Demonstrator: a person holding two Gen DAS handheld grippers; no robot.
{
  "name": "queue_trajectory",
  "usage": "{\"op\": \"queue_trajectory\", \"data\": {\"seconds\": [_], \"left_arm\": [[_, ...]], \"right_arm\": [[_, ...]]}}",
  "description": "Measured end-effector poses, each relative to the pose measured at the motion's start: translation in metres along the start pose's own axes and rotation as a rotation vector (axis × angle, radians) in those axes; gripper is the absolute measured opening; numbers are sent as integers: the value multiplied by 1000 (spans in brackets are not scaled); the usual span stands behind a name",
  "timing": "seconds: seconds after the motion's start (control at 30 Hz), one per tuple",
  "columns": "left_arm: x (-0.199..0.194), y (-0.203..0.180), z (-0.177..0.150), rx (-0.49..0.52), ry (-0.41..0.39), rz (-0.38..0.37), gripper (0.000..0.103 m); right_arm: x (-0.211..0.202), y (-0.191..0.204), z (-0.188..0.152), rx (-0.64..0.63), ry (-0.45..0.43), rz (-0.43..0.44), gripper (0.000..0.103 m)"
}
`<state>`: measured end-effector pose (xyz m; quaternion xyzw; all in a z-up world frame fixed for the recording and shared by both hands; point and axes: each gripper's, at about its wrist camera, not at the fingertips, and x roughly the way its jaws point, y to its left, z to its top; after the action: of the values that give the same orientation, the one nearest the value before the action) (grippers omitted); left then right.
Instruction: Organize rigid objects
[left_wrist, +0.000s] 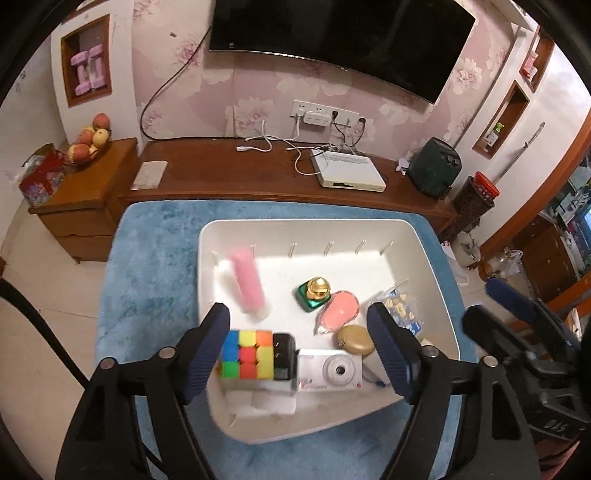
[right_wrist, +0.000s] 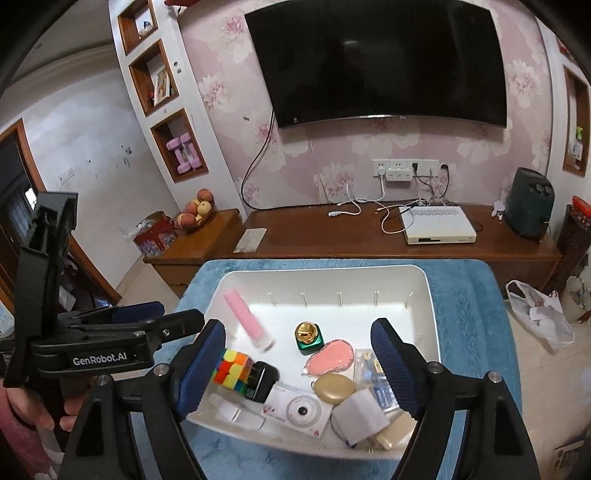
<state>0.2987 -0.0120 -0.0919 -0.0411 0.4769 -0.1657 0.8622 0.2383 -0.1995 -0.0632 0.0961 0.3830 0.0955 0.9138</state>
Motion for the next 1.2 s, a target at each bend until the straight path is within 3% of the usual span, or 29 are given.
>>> {"op": "queue_trajectory", "data": {"seconds": [0.3,0.5,0.63,0.83,1.07,1.2], "left_arm": [[-36,7,-49,-7,0,46,82],[-58,11,-96,-39,52,108,82],[-76,8,-131,-84,70,150,82],[-98,-7,-187,-161,107,249,82],[-114,-42,-233,-250,140,268,82],[-122,-61,-249,-247,144,275,82]], "right_arm": [[-45,20,-38,6,25,-8,84],[-60,24,-80,21,103,16,88],[-66,27,-110,-1,200,52,90],[-93,29,-151,-82,274,76,92],[-134,12,-193,-69,341,94,92],[-164,-1,-208,-45,347,87,92]]}}
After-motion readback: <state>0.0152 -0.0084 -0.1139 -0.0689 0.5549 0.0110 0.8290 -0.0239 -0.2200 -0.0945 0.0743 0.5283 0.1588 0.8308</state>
